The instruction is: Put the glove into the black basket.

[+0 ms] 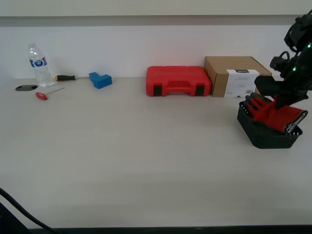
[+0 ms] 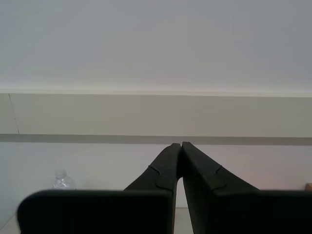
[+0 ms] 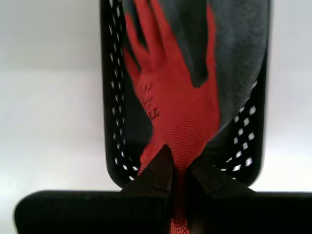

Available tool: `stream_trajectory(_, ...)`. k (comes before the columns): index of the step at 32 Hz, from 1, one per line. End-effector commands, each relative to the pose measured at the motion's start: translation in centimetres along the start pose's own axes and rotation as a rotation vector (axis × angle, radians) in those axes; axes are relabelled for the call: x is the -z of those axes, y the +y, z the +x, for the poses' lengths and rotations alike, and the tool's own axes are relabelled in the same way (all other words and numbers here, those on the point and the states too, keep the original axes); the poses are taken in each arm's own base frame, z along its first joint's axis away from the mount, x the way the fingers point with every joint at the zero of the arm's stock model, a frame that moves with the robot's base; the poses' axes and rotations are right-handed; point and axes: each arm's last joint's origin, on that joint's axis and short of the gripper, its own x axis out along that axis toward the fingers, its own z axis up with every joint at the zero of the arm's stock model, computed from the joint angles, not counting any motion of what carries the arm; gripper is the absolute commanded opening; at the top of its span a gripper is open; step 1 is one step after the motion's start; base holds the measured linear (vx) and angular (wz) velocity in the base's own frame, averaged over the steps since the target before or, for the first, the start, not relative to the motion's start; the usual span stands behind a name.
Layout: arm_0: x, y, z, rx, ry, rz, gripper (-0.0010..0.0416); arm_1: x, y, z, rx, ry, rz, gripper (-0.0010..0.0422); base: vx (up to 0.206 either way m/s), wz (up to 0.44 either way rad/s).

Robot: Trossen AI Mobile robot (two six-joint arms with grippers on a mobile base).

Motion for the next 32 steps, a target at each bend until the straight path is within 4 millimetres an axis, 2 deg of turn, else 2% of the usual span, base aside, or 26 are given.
stream_trajectory(1,0.2,-0.1,0.9,-0.012,0.026,0.008,0.0025,0.0,0.0,0.0,0.000,-0.005,0.000,0.0000,0.000,0.000)
stream_trajectory(2,0.3,-0.1,1.1,-0.012,0.028,0.008,0.0037,0.0,0.0,0.0,0.000,-0.005,0.000,0.0000,0.000,0.000)
stream_trajectory(4,0.1,-0.2,1.2,-0.014,0.010,0.012,0.0095,-0.1,0.0,0.0,0.000,-0.005,0.000,0.0000,0.000,0.000)
stream_trajectory(5,0.1,-0.2,1.2,-0.014,0.006,0.011,0.0109,-0.1,0.0,0.0,0.000,-0.005,0.000,0.0000,0.000,0.000)
stream_trajectory(6,0.0,-0.2,1.1,-0.019,0.000,0.012,0.0147,-0.1,0.0,0.0,-0.001,-0.006,0.000,0.0000,0.000,0.000)
stream_trajectory(8,-0.1,-0.2,1.1,-0.019,-0.005,0.006,0.0170,-0.1,0.0,0.0,0.000,-0.005,0.000,0.0000,0.000,0.000)
stream_trajectory(10,-0.3,-0.5,1.0,-0.025,-0.026,-0.006,0.0226,-0.1,0.0,0.0,0.000,-0.005,0.000,0.0000,0.000,0.000)
stream_trajectory(14,-0.7,-0.4,0.0,-0.020,-0.057,-0.008,0.0233,-0.1,0.0,0.0,0.000,-0.005,0.000,0.0000,0.000,0.000)
stream_trajectory(17,-1.2,-0.5,-1.3,0.010,-0.098,-0.010,0.0227,-0.1,0.0,0.0,0.000,-0.005,-0.001,0.0000,0.000,0.000)
stream_trajectory(18,-1.6,-0.5,-2.7,0.026,-0.140,-0.011,0.0219,-0.1,0.0,0.0,0.000,-0.005,0.000,0.0000,0.000,0.000)
stream_trajectory(26,-2.4,-0.3,-5.8,0.017,-0.242,-0.021,0.0202,-0.1,0.0,0.0,0.000,-0.005,0.000,0.0000,0.000,0.000)
stream_trajectory(32,-2.5,-0.3,-6.2,0.018,-0.258,-0.022,0.0202,-0.1,0.0,0.0,0.000,-0.005,0.000,0.0000,0.000,0.000)
